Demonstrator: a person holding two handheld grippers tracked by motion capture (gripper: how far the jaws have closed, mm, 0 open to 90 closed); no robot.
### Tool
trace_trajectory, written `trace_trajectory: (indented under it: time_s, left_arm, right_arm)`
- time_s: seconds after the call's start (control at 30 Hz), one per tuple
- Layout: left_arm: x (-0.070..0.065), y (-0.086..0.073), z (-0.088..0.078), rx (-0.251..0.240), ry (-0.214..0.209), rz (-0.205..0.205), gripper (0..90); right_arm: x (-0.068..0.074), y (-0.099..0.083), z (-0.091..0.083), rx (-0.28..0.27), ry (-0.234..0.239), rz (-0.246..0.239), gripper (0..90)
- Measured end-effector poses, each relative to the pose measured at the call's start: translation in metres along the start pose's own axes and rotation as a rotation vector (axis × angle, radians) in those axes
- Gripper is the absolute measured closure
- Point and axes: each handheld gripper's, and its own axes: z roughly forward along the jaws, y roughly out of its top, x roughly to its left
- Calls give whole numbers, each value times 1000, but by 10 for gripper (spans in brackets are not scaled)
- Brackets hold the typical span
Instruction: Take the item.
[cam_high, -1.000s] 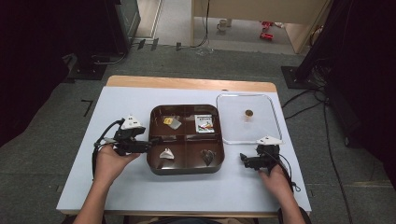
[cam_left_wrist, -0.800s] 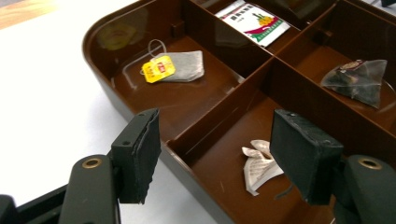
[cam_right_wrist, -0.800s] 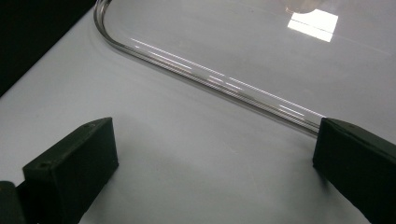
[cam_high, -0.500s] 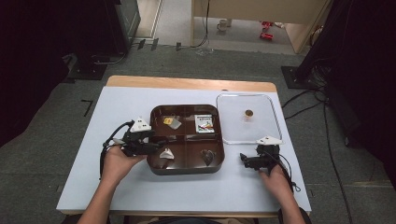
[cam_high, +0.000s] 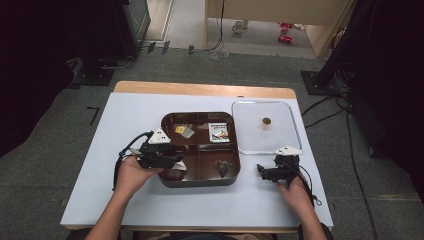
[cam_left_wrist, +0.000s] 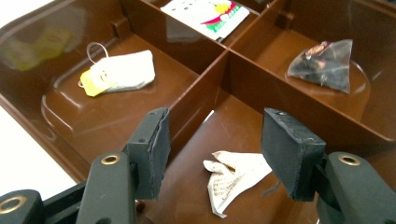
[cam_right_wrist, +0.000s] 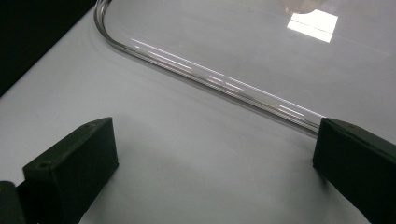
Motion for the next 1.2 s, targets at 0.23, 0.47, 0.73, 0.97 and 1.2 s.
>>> trace_trajectory:
  time_s: [0.23,0.47,0.73,0.97,1.2]
  left_arm:
    - [-2,-1,8,49,-6,17,446]
    - [-6,-1,13,89,-7,55,471]
    - [-9,-3,20,150,-18,79,467]
    - [-10,-4,23,194,-7,86,456]
    - [-15,-4,24,243,9,135,470]
  right_arm:
    - [0,0,0,0,0,0,0]
    - [0,0,0,0,0,0,0]
    - [0,0,0,0,0,0,0]
    - [0,0,0,0,0,0,0]
    - [0,0,0,0,0,0,0]
